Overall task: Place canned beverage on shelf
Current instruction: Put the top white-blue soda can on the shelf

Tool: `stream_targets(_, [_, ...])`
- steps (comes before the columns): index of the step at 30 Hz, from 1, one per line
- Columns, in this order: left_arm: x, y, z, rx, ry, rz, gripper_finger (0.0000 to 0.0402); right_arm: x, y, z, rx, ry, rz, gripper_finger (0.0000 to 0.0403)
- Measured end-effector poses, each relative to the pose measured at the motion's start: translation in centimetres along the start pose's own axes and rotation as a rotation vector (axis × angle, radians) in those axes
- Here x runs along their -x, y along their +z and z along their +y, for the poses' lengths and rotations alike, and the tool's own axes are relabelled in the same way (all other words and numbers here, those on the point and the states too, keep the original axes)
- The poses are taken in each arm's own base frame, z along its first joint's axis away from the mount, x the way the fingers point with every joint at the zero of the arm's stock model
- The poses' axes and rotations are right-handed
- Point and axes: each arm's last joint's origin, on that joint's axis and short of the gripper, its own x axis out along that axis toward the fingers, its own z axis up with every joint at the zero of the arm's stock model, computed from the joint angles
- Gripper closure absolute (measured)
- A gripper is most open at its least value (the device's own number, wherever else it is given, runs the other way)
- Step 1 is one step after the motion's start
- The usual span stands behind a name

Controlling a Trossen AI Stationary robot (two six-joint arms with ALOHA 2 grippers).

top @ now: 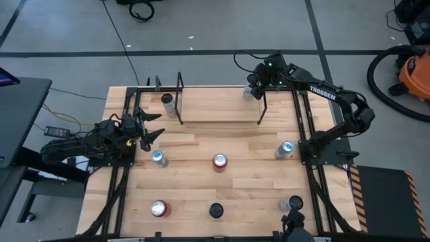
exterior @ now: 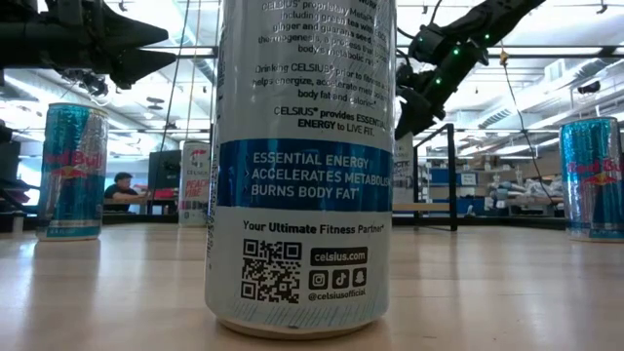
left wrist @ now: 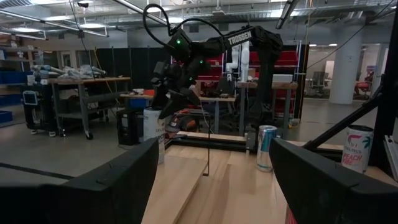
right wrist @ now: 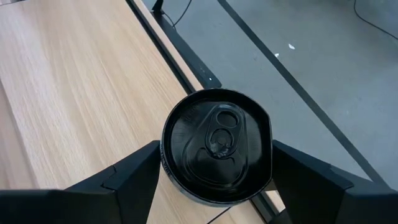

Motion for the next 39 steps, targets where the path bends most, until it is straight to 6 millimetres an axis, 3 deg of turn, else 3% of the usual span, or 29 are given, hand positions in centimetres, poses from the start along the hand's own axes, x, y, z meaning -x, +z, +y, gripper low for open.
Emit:
stream_targets(16, [0.0, 0.0, 0.0, 0.0, 0.0, 0.0, 0.0086, 0.0, 0.0, 0.02, 0.035, 0.005, -0.001, 0.0106])
stream_targets(39, [0.0, -0.03, 0.0, -0.001, 0.0, 0.001, 0.0086, 0.03, 0.44, -0.12, 0.051, -0.013, -0.045, 0.007])
